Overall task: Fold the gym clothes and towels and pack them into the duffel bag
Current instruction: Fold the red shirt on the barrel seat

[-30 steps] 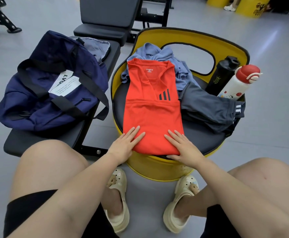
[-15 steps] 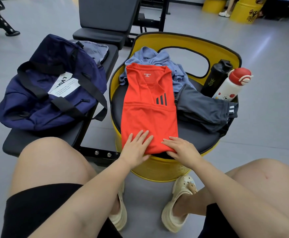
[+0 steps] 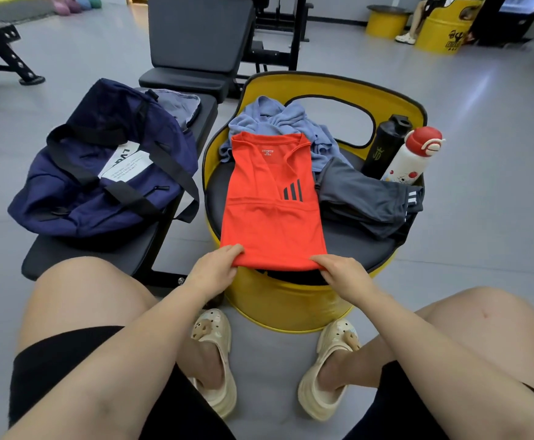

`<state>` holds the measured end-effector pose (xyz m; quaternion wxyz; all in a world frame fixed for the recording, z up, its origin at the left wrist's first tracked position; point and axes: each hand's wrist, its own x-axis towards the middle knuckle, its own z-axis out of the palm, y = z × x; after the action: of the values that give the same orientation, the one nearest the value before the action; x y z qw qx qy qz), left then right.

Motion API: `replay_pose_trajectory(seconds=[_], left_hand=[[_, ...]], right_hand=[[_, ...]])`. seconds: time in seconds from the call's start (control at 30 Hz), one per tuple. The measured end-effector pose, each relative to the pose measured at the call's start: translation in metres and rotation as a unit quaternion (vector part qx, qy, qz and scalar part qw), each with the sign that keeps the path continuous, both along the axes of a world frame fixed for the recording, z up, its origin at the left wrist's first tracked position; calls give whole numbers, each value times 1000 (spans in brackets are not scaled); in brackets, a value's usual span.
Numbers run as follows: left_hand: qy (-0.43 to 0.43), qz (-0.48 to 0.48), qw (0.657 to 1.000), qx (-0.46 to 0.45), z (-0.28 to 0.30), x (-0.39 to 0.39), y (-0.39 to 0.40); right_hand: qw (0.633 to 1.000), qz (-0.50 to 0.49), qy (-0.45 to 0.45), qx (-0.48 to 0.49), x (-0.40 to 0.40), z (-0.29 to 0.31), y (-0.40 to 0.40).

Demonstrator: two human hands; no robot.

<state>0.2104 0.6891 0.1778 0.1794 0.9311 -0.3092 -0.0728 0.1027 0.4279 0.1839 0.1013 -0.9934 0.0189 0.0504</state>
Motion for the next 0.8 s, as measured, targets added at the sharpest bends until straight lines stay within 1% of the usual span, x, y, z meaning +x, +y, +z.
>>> replay_pose_trajectory(seconds=[0.13,0.2,0.37,0.47,0.67,0.8], left_hand=[[19,52,995,-79,12,-7,11],[33,70,992,-104,18,-10,15],[73,61,990,-103,27,-19,26],[110,46,988,-96,33,-25,32],[127,16,990,-59,45,-42,40],[172,-15,984,-45,49,-48,46]], right_hand=[[994,-65,-49,67,-7,2,-3],[988,-92,-64,108,-12,5,-2],[975,-128,-60,172,-24,17,2],[978,-115,-47,169,-33,24,3],[984,-83,-33,152,-55,39,7],[989,-53,7,141,-70,52,9]])
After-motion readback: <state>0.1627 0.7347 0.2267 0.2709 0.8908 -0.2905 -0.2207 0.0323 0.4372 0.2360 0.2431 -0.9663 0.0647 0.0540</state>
